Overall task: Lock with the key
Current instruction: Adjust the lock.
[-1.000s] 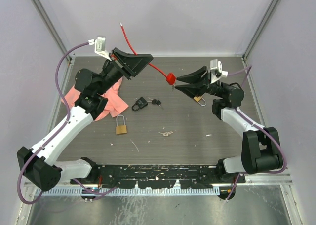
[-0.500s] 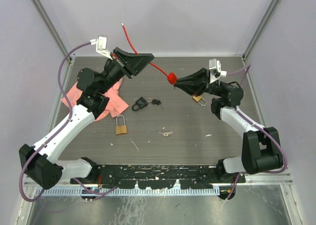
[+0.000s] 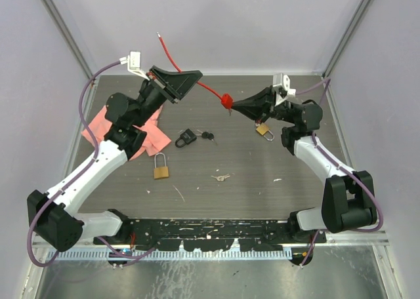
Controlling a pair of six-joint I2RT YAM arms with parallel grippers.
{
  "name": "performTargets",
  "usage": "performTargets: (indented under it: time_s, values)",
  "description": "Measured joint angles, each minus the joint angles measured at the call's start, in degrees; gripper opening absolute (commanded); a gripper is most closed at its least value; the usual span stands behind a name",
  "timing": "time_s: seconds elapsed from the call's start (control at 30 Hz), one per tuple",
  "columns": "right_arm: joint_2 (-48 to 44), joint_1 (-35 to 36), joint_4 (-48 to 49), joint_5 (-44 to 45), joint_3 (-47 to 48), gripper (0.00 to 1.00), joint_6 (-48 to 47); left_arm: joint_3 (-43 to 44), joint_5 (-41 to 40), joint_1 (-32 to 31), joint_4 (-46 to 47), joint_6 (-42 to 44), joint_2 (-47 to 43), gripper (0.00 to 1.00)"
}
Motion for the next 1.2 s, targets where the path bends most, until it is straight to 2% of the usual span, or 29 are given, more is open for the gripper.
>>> performTargets:
  time_s: [0.27,0.53,0.87,1.03,1.2]
  values:
    - [0.0,0.02,-4.5,-2.45,1.07,0.01,-1.16,-0.57,0.09,0.37,0.55,-0.83,0.28,0.0]
    - [-0.87,0.07,-7.1,-5.95,2.25,0.01,1.86,-0.57,5.49,3.69,4.7,-2.56,3.15,0.0]
    - [-1.01,0.09,-13.03,-7.28,3.72,0.01,1.38,-0.57,10.32,5.9,7.06,-2.75,5.27,0.0]
    - [-1.22,0.07,-20.39,-7.37,4.83,0.01,-3.54,-0.79,10.62,6.1,7.45,-3.72,5.97,0.0]
    - [-1.38,0.31,-37.07,-5.4,8.33,0.01,-16.06,-2.58,8.48,6.19,7.56,-5.9,6.01,0.0]
